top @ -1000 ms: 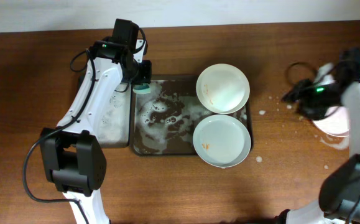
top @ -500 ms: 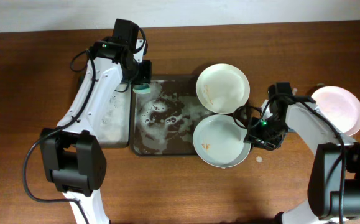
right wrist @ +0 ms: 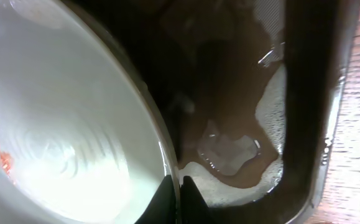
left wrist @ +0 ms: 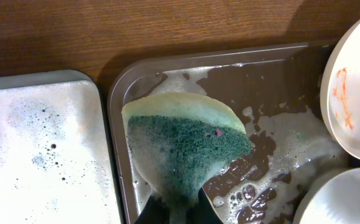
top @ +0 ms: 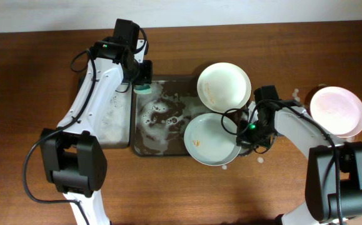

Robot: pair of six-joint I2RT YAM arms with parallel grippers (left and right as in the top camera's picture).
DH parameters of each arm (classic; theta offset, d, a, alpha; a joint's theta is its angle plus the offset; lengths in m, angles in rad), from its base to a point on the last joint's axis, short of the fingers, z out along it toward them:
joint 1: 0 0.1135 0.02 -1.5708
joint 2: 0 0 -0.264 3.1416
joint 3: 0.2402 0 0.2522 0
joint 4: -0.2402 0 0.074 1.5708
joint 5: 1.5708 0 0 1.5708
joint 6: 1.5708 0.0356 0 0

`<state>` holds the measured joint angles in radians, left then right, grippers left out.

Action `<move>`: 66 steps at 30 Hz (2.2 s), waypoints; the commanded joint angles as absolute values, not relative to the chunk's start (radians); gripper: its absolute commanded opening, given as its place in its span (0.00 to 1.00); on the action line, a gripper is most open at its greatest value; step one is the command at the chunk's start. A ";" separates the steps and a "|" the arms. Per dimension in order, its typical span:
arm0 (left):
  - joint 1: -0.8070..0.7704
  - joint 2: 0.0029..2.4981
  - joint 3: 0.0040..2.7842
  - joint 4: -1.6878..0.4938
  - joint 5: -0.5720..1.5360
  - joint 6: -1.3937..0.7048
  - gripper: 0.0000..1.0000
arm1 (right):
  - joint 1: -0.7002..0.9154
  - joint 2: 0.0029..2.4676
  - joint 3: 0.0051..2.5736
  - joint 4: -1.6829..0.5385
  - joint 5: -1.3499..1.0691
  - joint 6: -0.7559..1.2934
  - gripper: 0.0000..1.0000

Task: Clean dirty plates on tray and stack at the side
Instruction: 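Move the right gripper back and grasp the pale green plate rim, then bring the sponge with the left gripper onto the pale green plate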

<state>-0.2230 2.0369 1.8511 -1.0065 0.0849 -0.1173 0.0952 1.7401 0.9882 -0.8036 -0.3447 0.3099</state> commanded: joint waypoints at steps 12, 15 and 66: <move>-0.226 2.043 1.847 -1.034 0.081 -0.127 0.01 | 0.413 1.713 1.116 -0.509 -0.102 0.702 0.04; -0.226 2.043 1.847 -1.064 0.081 -0.127 0.01 | 0.451 1.781 1.116 -0.463 -0.093 0.712 0.04; -0.371 2.049 1.227 -0.737 0.427 0.381 0.01 | 0.450 1.909 1.116 -0.404 -0.206 0.696 0.04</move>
